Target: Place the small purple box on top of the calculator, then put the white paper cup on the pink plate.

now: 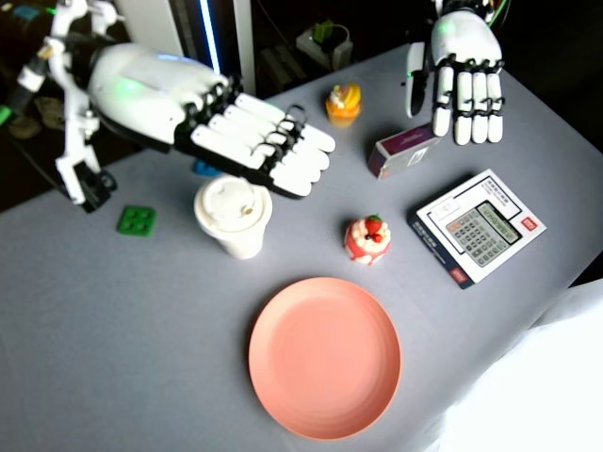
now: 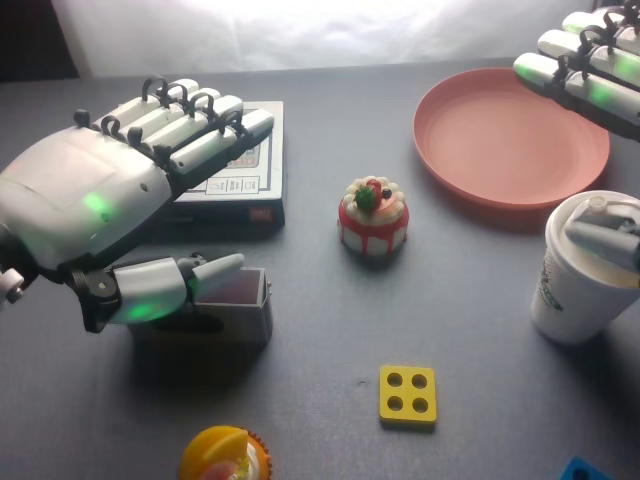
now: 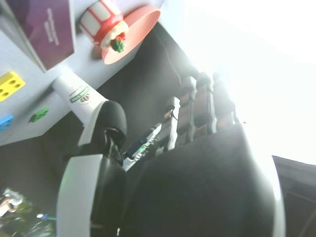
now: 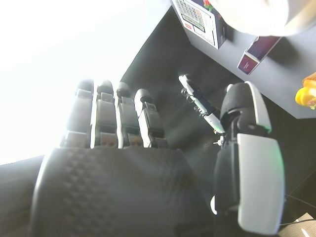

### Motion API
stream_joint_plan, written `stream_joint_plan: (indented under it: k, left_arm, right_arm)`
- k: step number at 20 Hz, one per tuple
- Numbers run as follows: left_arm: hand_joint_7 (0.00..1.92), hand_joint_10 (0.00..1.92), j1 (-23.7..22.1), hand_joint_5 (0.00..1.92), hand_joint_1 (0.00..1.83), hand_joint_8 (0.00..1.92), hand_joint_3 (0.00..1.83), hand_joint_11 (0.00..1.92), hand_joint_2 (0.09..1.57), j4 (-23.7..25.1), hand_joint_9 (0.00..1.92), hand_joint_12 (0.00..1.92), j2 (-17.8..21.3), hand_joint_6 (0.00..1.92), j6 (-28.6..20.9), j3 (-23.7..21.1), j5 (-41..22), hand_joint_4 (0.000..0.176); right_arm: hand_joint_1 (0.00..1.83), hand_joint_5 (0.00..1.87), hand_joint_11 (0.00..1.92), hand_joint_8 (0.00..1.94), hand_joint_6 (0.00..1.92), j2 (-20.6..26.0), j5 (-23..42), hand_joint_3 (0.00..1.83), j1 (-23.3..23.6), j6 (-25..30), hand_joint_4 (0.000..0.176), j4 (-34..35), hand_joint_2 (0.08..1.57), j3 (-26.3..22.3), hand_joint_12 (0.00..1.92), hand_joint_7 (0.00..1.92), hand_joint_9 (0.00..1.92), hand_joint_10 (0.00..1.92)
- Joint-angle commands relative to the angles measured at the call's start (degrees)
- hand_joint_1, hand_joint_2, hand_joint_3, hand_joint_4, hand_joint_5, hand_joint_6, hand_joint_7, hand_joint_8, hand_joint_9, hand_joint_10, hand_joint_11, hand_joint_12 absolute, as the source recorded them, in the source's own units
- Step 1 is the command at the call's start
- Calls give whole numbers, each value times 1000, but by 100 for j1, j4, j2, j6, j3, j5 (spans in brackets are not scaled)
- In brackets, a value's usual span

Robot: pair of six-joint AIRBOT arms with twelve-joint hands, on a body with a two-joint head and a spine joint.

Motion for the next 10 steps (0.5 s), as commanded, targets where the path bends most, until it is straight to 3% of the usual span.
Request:
stream_joint_plan:
  k: [1, 4, 5, 6, 8, 10]
  left_arm:
    - [0, 0, -36, 0, 180, 0, 13, 0, 1233, 21, 0, 0, 19, 0, 28, -52, -809, 57]
    - [0, 0, 78, 0, 143, 0, 0, 0, 1206, -62, 0, 0, 81, 0, 32, -87, -929, 46]
    - [0, 0, 136, 0, 368, 0, 0, 0, 1126, -110, 0, 0, 112, 0, 32, -99, -909, 50]
    - [0, 0, 145, 0, 368, 0, 0, 0, 1126, -119, 0, 0, 114, 0, 32, -100, -903, 50]
    - [18, 0, 264, 0, 800, 7, 0, 0, 956, -244, 0, 0, 136, 0, 31, -103, -884, 66]
    - [58, 6, 447, 26, 859, 19, 0, 0, 935, -395, 14, 0, 147, 10, 31, -109, -879, 74]
  right_arm:
    - [163, 0, 0, 0, 0, 5, 659, 69, 72, -36, 0, 14, 1211, -18, 2, 0, 0, 0]
    - [158, 0, 0, 0, 0, 9, 661, 52, 64, -39, 0, 47, 1215, -20, 0, 0, 0, 0]
    - [174, 0, 0, 0, 0, 10, 661, 44, 48, -39, 0, 68, 1216, -20, 0, 0, 0, 0]
    - [174, 0, 0, 0, 0, 10, 661, 44, 45, -39, 0, 69, 1216, -20, 0, 0, 0, 0]
    - [157, 0, 0, 0, 0, 10, 660, 35, 37, -39, 0, 81, 1218, -18, 0, 0, 0, 0]
    - [142, 0, 0, 0, 0, 9, 661, 30, 37, -39, 0, 86, 1215, -12, 0, 0, 0, 0]
